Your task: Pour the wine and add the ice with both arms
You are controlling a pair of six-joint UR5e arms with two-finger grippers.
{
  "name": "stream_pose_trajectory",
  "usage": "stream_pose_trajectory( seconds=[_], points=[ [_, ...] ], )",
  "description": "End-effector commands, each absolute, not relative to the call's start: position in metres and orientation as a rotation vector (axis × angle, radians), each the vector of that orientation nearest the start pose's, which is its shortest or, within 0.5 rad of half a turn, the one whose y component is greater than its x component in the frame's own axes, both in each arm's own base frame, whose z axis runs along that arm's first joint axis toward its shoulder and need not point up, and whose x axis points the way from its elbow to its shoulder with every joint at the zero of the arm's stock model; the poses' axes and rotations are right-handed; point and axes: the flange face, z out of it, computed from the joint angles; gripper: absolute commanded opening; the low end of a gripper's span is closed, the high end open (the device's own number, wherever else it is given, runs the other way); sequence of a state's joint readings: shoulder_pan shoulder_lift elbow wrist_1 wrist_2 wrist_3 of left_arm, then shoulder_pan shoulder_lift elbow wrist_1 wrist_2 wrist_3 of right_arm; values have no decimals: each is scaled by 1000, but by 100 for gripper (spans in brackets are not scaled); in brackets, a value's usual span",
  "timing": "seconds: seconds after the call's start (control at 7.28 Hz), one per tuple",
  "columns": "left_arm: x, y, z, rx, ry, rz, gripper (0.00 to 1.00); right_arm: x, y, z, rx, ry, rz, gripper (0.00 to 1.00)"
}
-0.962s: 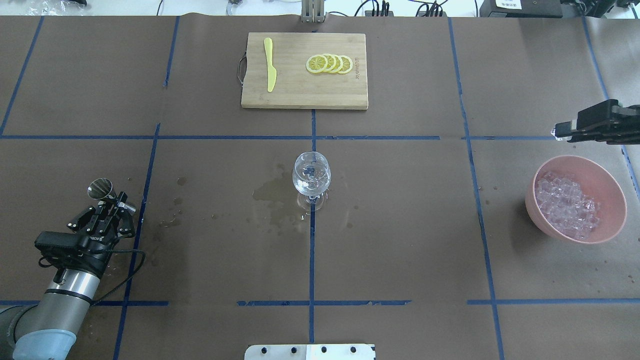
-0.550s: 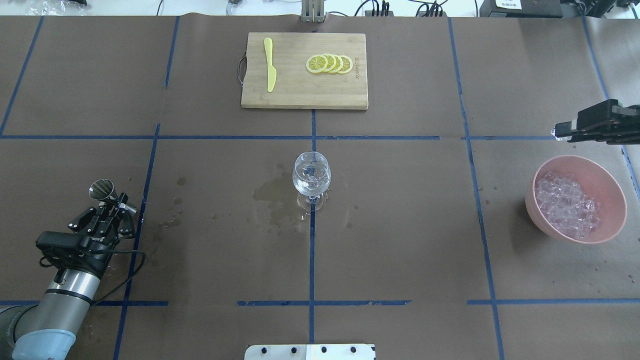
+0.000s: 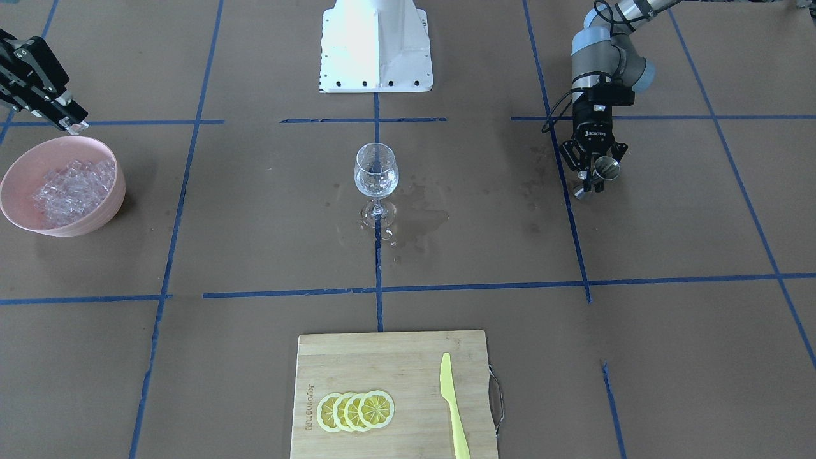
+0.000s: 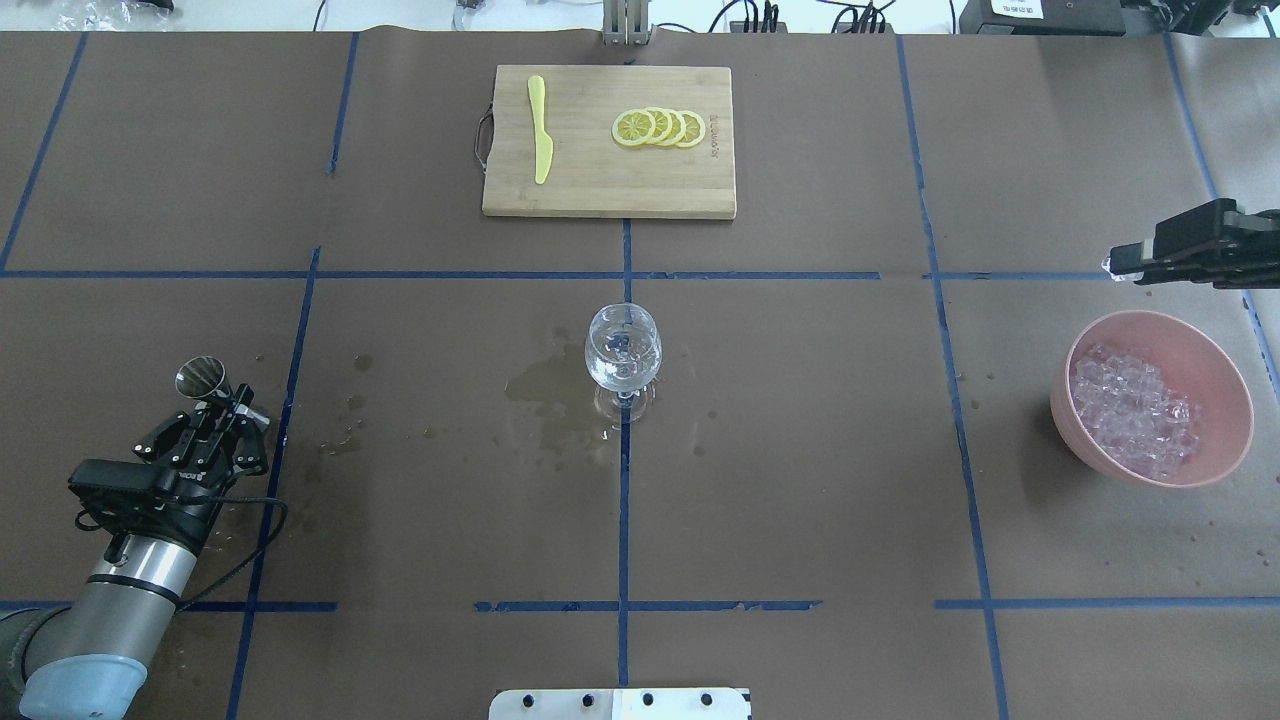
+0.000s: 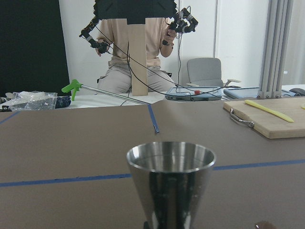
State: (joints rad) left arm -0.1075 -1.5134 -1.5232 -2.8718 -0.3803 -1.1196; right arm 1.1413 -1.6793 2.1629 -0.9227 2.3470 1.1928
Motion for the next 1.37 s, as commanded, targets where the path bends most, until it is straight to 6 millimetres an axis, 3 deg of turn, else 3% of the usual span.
stream_pose_trajectory(
  seconds=[0.0, 0.14, 0.27, 0.55, 0.69, 0.82, 1.1, 1.24],
  points=[
    [409, -272, 549, 1264, 707, -429, 26, -112, -397, 343, 238, -1242, 217, 0],
    [409, -272, 547, 1263, 713, -433, 35, -112, -397, 343, 240, -1241, 217, 0],
    [408, -272, 547, 1264, 713, -435, 55, -112, -398, 344, 240, -1240, 217, 0],
    [408, -272, 545, 1264, 720, -440, 66, -112, -398, 344, 242, -1240, 214, 0],
    [408, -273, 544, 1264, 722, -443, 87, -112, -398, 344, 242, -1240, 214, 0],
    [408, -273, 543, 1248, 739, -435, 100, -112, -397, 343, 241, -1242, 213, 0],
    [398, -275, 544, 1209, 746, -371, 100, -113, -397, 341, 244, -1245, 209, 0],
    [378, -274, 531, 1181, 777, -353, 100, -115, -397, 340, 243, -1244, 206, 0]
  ],
)
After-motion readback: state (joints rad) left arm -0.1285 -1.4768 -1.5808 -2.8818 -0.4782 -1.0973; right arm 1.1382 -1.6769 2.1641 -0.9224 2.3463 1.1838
